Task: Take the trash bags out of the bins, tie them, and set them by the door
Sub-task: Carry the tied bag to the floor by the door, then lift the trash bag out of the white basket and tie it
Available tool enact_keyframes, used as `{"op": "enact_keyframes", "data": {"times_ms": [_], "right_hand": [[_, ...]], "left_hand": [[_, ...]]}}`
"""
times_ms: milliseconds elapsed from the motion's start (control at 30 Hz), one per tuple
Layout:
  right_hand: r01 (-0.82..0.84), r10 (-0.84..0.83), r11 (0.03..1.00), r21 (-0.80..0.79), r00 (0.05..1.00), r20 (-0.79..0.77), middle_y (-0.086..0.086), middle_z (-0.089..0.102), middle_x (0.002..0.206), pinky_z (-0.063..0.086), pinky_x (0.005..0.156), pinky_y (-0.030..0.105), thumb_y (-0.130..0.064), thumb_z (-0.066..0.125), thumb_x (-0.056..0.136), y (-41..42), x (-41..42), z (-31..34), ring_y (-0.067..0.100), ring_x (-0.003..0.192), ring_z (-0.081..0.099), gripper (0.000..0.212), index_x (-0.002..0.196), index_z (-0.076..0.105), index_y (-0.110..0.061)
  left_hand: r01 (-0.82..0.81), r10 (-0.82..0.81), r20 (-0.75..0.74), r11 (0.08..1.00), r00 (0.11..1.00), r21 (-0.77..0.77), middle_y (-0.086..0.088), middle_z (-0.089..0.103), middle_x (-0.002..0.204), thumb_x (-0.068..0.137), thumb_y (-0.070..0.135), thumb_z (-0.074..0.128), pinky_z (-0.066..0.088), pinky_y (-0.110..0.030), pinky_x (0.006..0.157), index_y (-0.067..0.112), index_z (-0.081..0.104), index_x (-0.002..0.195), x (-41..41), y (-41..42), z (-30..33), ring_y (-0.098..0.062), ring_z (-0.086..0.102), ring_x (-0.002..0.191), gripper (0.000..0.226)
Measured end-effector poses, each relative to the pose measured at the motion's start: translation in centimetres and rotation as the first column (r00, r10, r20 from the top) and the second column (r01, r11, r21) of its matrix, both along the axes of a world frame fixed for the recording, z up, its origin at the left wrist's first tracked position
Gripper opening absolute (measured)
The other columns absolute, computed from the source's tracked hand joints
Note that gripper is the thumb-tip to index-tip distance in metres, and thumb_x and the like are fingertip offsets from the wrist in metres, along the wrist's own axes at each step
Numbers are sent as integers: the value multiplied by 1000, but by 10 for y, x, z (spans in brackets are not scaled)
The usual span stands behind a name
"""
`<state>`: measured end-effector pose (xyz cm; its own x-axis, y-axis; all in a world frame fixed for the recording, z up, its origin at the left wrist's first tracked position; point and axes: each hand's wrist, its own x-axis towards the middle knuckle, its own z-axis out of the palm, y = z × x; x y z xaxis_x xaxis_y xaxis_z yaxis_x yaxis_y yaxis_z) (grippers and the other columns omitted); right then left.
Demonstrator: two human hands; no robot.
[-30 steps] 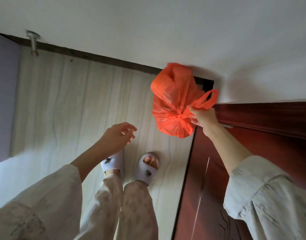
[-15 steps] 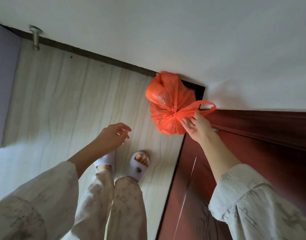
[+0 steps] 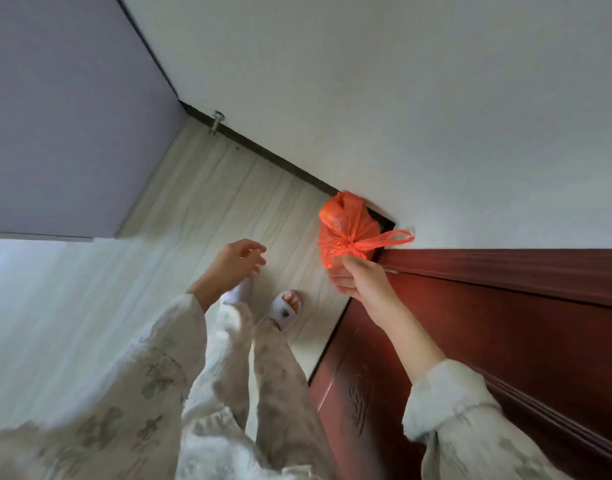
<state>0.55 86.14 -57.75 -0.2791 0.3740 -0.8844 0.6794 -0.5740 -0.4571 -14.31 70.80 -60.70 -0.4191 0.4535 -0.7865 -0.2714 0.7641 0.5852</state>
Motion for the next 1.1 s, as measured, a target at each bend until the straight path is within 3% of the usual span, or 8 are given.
{"op": "enact_keyframes", "data": {"times_ms": [100, 233, 300, 400, 500, 633, 833, 1100], "right_hand": [[-92, 94, 995, 31, 993, -77, 4, 64, 78, 46, 63, 21, -15, 37, 97, -38, -22, 49, 14, 70, 60, 24, 87, 59, -13], [-286, 298, 954, 94, 941, -163, 3, 65, 75, 46, 60, 19, -16, 38, 98, -100, -66, 93, 7, 59, 62, 25, 90, 61, -12], [-414, 433, 901, 130, 880, -195, 3, 64, 73, 45, 55, 16, -17, 38, 98, -137, -94, 113, 4, 55, 60, 24, 93, 61, -11], [-561, 597, 802, 206, 766, -237, 3, 64, 74, 45, 57, 17, -18, 38, 98, -203, -135, 148, 11, 62, 59, 24, 93, 61, -11], [-640, 693, 721, 268, 662, -285, 4, 65, 77, 46, 63, 21, -18, 38, 99, -278, -166, 177, 15, 68, 59, 26, 98, 62, -8], [-726, 770, 630, 276, 540, -339, 6, 64, 77, 45, 62, 22, -19, 38, 99, -394, -200, 194, 16, 67, 59, 26, 100, 60, -5], [-880, 870, 427, 209, 337, -361, 5, 67, 78, 48, 64, 24, -24, 38, 99, -554, -255, 203, 16, 68, 63, 30, 88, 63, -12], [-928, 920, 236, 288, 118, -375, 7, 67, 83, 51, 71, 26, -27, 35, 100, -707, -404, 215, 19, 74, 64, 36, 103, 63, -3]], "left_hand": [[-99, 101, -24, 994, 995, 52, -2, 61, 79, 93, 8, 41, 44, -26, 65, 10, 58, 101, -5, -47, 47, -11, 58, 63, 19], [-268, 275, -68, 958, 959, 104, 0, 59, 75, 94, 5, 39, 39, -10, 49, 10, 55, 101, -9, -129, 91, 4, 57, 48, 19], [-379, 389, -65, 917, 919, 126, -2, 59, 76, 94, 7, 39, 39, -9, 47, 10, 55, 99, -8, -176, 111, 7, 56, 46, 17], [-515, 530, -57, 841, 846, 168, 0, 59, 75, 95, 8, 38, 39, -10, 47, 11, 55, 97, -6, -253, 141, 6, 56, 46, 16], [-593, 618, -94, 780, 781, 201, 2, 62, 78, 95, 12, 39, 42, -15, 55, 16, 56, 94, -12, -339, 168, -1, 59, 57, 18], [-692, 735, -190, 678, 651, 249, 0, 63, 81, 95, 13, 41, 42, -21, 62, 23, 58, 87, -23, -466, 201, -12, 58, 70, 21], [-864, 896, -269, 423, 354, 273, -5, 63, 87, 95, 12, 40, 43, -23, 66, 14, 58, 100, -25, -629, 228, -15, 58, 74, 19], [-918, 939, -306, 252, 155, 308, -4, 63, 87, 95, 12, 41, 45, -24, 68, 13, 58, 100, -120, -752, 233, -15, 58, 74, 17]]}}
